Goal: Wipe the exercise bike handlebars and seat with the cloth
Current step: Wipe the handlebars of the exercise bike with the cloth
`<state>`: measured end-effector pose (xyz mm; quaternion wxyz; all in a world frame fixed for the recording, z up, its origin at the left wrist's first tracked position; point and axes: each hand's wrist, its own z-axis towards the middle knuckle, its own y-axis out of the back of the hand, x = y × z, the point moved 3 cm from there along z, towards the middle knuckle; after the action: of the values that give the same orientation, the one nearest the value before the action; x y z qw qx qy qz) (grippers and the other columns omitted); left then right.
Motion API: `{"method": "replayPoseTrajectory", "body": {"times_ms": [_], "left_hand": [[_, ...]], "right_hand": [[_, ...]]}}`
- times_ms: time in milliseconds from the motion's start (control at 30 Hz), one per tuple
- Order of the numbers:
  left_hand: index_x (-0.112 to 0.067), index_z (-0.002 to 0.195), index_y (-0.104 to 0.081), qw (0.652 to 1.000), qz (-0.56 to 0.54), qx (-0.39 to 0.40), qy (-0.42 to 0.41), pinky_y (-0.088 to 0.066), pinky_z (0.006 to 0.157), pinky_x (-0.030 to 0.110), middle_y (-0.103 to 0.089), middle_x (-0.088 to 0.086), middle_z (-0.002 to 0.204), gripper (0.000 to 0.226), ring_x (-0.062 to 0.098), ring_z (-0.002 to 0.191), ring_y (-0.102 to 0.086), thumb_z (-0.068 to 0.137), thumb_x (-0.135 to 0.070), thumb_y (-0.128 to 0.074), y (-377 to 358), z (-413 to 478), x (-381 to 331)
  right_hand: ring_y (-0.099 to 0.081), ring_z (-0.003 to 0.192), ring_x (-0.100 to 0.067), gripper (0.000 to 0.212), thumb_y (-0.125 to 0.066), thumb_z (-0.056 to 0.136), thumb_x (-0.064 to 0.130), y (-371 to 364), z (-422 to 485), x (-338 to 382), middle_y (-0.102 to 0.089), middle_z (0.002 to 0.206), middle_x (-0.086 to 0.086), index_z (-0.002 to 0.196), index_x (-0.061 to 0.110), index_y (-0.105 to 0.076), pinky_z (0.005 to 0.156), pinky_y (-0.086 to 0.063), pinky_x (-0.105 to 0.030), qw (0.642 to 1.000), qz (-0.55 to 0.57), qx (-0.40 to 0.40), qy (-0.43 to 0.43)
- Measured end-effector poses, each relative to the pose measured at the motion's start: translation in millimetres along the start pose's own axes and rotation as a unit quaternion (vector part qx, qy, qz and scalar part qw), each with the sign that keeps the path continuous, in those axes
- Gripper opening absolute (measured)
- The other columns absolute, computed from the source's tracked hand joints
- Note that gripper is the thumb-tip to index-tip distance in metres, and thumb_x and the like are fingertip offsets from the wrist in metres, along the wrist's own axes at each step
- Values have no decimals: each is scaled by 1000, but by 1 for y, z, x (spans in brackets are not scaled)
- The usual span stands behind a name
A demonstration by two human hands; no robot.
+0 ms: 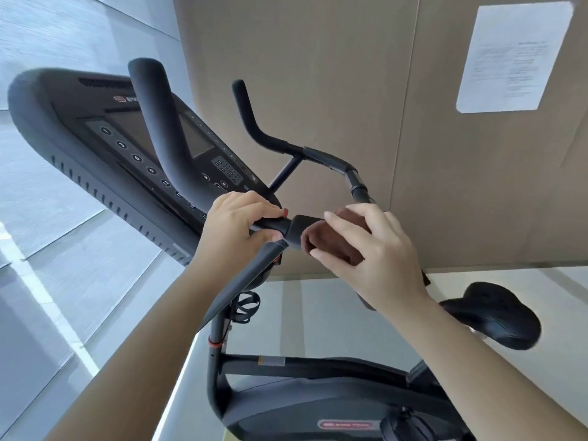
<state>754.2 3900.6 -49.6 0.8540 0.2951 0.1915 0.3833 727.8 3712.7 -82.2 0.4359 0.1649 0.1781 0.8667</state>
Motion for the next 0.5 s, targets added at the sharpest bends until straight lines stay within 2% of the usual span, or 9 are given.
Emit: {"method": "replayPoseTrajectory", "body": {"times_ms": [100,267,367,433,500], "left_hand": [[-5,87,-72,1000,2,-17,-22,-34,81,38,-69,11,86,27,32,82,-63,63,-16,-77,1,-2,2],[-8,83,-72,998,-10,-22,-59,-23,71,27,-68,8,82,24,29,76,-60,63,-19,-79,3,1,10],[-9,83,-71,997,-23,-24,-75,-30,72,32,-67,7,80,20,28,74,-58,67,-19,-78,1,-1,14],[-11,88,-71,996,-37,-21,-80,-32,75,35,-67,7,83,19,29,76,-59,70,-14,-77,1,-2,16],[-11,91,-71,995,-43,-22,-83,-32,78,35,-68,8,85,21,30,80,-59,71,-10,-75,3,-2,18]], "right_hand": [[-56,81,-29,44,-57,82,51,-3,-9,9,-64,100,-12,105,15,-69,62,-47,-32,996,-54,-52,-48],[-55,78,-27,34,-59,81,46,-32,7,52,-64,101,-9,102,21,-69,59,-45,-31,961,-137,-124,-206],[-56,77,-26,30,-61,80,43,-42,13,65,-65,101,-8,100,23,-70,59,-46,-31,954,-146,-162,-206],[-57,75,-28,27,-64,80,39,-37,10,58,-65,100,-9,99,21,-71,59,-46,-30,959,-146,-165,-178],[-57,79,-29,25,-66,79,33,-26,4,42,-64,101,-8,99,20,-71,62,-42,-28,958,-130,-162,-199]]}}
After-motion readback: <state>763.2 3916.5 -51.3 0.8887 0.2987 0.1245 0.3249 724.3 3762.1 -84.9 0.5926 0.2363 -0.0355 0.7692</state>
